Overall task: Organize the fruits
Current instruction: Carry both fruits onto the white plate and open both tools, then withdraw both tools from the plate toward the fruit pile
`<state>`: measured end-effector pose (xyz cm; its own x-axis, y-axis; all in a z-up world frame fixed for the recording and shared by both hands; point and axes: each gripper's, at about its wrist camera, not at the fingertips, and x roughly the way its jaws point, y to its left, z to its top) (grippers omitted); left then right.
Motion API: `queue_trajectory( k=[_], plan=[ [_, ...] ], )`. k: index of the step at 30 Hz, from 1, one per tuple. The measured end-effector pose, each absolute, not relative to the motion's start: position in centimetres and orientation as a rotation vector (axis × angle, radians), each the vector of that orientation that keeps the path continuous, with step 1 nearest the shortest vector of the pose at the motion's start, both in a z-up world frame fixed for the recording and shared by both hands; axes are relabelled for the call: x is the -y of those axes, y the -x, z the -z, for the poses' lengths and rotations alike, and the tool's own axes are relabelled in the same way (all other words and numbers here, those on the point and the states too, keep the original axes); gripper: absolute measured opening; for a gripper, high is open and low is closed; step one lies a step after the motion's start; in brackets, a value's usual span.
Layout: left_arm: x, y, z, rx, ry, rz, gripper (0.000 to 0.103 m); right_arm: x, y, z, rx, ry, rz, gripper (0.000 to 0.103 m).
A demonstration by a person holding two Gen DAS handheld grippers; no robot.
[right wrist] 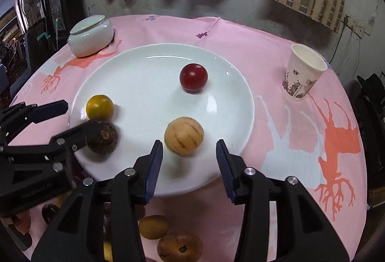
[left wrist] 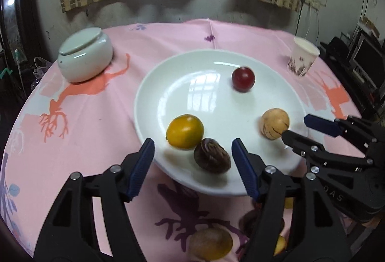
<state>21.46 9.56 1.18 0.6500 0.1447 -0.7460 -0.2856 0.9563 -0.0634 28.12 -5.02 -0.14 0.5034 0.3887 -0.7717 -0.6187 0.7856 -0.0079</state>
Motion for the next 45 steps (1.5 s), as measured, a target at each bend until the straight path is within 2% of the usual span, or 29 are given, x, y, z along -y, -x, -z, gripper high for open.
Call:
queue_trajectory(
  k=[3, 5, 8, 15, 16, 17, 18, 23, 34, 45],
  plan=[
    [-10.0, -19.5, -2.8, -0.800, 0.196, -0.247, 0.076, 6.5, -27.0, -1.1, -0.831, 0.270, -0.619, 0.047],
    [-10.0, -18.0, -3.6, -0.783, 0.211, -0.250, 0.079, 7.9, -26.1, -2.0, -0.824, 0.232, -0.619, 0.055],
    [-9.7, -15.8, -4.2, -0.781, 0.246, -0.215, 0.085, 9.9, -24.2, -2.8, -0.813, 0.192, -0.614, 0.055],
    [-7.2, -9.8, -4.1, -0.776, 0.201, -0.186, 0.087, 13.7, -17.8, -2.6, -0.806, 0.178, -0.625, 0.055],
    [-6.8, -9.2, -3.9, -0.785, 0.196, -0.170, 0.087, 14.0, -17.0, -2.5, -0.807, 0.181, -0.628, 0.056],
    [-6.4, -8.7, -3.7, -0.790, 0.192, -0.160, 0.088, 14.1, -16.3, -2.3, -0.806, 0.181, -0.627, 0.065],
    [-6.0, -8.1, -3.5, -0.796, 0.188, -0.149, 0.088, 14.5, -15.5, -2.3, -0.797, 0.172, -0.627, 0.067],
    [-4.2, -6.3, -2.6, -0.813, 0.166, -0.120, 0.088, 14.7, -12.9, -1.7, -0.801, 0.172, -0.642, 0.067],
    [-1.8, -5.8, 1.5, -0.862, 0.087, -0.087, 0.090, 16.6, -14.3, 2.7, -0.978, 0.059, -0.656, 0.067],
    [-0.1, -5.3, 2.6, -0.875, 0.073, 0.030, 0.089, 16.2, -13.5, 2.3, -0.972, 0.063, -0.696, 0.068]
  ],
)
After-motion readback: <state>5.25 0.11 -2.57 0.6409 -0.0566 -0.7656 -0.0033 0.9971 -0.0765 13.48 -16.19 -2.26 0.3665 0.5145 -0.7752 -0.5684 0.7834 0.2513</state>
